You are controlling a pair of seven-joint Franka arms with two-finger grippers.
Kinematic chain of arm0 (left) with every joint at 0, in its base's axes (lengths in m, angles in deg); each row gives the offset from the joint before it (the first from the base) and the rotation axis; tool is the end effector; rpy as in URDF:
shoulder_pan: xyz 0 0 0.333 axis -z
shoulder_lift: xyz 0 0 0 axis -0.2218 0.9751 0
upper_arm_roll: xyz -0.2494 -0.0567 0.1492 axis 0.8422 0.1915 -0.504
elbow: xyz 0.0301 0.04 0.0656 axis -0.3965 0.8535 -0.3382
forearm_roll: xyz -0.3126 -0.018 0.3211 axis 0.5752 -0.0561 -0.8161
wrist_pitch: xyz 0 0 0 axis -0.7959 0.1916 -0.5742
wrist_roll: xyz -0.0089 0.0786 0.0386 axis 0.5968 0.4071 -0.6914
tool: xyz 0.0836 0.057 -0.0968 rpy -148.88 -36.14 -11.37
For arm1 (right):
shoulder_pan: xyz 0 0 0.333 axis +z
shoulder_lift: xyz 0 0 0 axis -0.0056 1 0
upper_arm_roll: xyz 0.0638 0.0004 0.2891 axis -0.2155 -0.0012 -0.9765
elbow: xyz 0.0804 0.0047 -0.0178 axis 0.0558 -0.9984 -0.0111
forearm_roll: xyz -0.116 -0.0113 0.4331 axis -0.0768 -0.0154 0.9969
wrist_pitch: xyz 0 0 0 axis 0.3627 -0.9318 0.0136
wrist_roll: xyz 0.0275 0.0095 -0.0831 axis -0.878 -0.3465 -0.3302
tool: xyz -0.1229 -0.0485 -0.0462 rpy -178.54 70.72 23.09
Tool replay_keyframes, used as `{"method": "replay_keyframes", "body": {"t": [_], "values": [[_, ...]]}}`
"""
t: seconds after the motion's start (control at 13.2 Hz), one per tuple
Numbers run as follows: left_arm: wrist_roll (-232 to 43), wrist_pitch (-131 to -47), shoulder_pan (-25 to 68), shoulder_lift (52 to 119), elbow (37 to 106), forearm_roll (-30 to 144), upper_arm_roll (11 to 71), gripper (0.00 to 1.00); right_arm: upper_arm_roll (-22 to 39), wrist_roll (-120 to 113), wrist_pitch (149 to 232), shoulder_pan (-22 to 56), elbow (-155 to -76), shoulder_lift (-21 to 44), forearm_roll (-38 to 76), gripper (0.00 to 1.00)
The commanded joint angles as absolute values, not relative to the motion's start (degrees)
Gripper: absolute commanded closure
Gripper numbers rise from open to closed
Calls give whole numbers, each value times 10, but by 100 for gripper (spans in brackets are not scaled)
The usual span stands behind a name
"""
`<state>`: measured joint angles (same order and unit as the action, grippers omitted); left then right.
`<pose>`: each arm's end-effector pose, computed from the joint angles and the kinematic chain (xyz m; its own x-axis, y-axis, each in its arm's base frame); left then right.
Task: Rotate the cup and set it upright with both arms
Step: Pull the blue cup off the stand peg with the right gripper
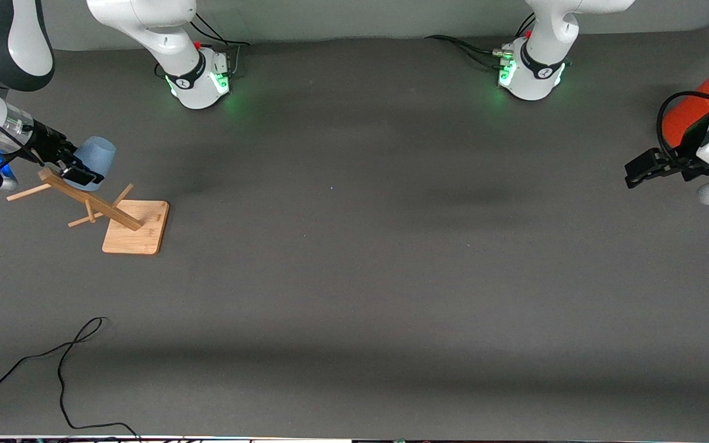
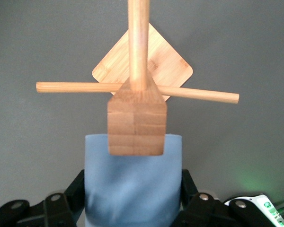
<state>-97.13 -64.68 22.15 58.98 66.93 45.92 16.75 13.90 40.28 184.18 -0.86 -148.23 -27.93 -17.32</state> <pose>0.6079 -0.0277 0.5401 0.9942 0.1060 -0.0205 0.1053 -0.9939 -0.0329 0.4946 -0.0974 0.3704 0.6330 -0.7621 -0.1362 -0.7664 -0.6417 0.0285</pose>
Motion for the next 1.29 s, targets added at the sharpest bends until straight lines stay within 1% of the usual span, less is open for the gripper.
{"method": "replay_keyframes", "body": {"t": [0.0, 0.23, 0.53, 0.76, 0.91, 1.06, 1.21], "values": [[-969, -627, 220, 595, 658, 452, 168, 0, 143, 400, 1844, -5, -1485, -286, -182, 73], [-969, -627, 220, 598, 654, 452, 167, 0, 143, 400, 1831, -4, -1482, -294, -182, 73], [-969, -631, 221, 599, 654, 452, 168, 0, 125, 419, 1760, -1, -1466, -364, -182, 73], [-969, -632, 221, 599, 654, 452, 168, 0, 94, 489, 1702, 4, -1448, -399, -173, 73], [-969, -632, 220, 599, 654, 452, 168, 0, 83, 574, 1691, 55, -1448, -421, -158, 73], [-970, -632, 222, 599, 654, 452, 168, 0, 83, 704, 1691, 154, -1440, -427, -156, 73], [-970, -634, 223, 599, 654, 452, 169, 0, 82, 837, 1701, 245, -1418, -412, -137, 73]]}}
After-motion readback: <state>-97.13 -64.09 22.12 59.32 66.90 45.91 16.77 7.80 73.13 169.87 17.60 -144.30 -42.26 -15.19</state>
